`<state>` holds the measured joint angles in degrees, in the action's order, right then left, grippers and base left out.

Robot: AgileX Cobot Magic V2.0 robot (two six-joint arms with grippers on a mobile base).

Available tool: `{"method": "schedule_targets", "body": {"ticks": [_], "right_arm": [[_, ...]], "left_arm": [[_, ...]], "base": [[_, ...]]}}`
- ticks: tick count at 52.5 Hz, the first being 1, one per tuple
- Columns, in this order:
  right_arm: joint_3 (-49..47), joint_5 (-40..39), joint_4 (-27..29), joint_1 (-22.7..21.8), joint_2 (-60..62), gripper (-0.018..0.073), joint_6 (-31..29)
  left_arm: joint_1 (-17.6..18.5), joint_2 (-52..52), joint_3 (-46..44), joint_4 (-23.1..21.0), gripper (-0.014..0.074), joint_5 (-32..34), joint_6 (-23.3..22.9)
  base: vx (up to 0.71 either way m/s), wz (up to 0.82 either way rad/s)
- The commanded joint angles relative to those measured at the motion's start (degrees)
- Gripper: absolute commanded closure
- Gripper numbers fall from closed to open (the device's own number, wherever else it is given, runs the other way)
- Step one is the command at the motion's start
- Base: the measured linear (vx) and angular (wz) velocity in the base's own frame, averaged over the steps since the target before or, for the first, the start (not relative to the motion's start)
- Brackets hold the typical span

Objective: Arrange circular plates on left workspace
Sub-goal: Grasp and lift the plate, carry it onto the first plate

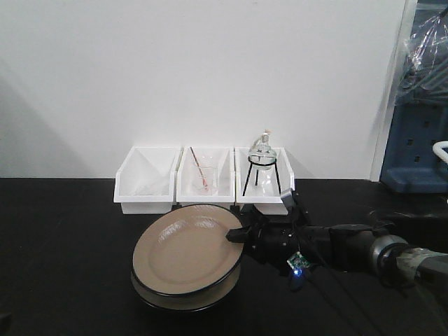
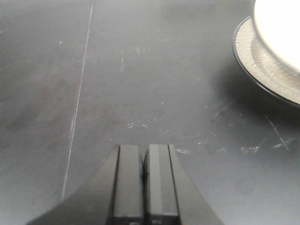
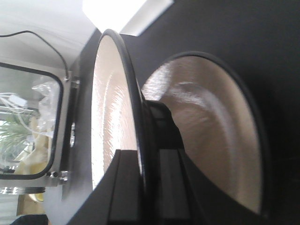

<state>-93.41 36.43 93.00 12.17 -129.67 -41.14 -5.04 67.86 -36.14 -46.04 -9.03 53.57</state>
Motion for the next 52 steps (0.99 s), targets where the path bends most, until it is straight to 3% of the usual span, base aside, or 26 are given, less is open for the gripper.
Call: {"method": "schedule_targets", "body": {"ticks": [1,11,18,22,30,39,52], "right_arm": [[-2.58,3.12,5.50,-0.09,3.48,0.0564,1.06],[-2.51,3.35,4.84,-0.09,2.10,0.0557,0.95],[-2.51,3.35,1.98,-0.09,1.90,0.0484,-2.34],[-2.51,3.89,1.35,-0.09,1.90,0.0409,-4.14],[-2.51,4.70,0.60,-0.20,1.90,0.0172,-8.01],[-2.51,4.50,-2.59,-0.25,2.11,0.0011,-13.65],[-2.51,1.17,-12.95,-0.31,4.21,0.0016,-17.55]], "left_arm": [[-0.14,-1.53,-1.60,-1.02,0.0601,2.69,-0.15],[-0.14,-1.53,-1.60,-1.02,0.0601,2.76,-0.15],[-0.14,-1.53,-1.60,-1.02,0.0601,2.81,-0.15],[-0.14,-1.53,-1.60,-1.02,0.0601,2.81,-0.15],[-0.14,-1.53,-1.60,-1.02,0.0601,2.81,-0.15],[-0.14,-1.53,-1.60,-1.02,0.0601,2.81,-0.15],[-0.14,-1.53,-1.60,-1.02,0.0601,2.81,-0.15]], "base": [[0.00,0.00],[0.00,0.00],[0.00,0.00],[0.00,0.00],[0.00,0.00],[0.00,0.00],[0.00,0.00]]}}
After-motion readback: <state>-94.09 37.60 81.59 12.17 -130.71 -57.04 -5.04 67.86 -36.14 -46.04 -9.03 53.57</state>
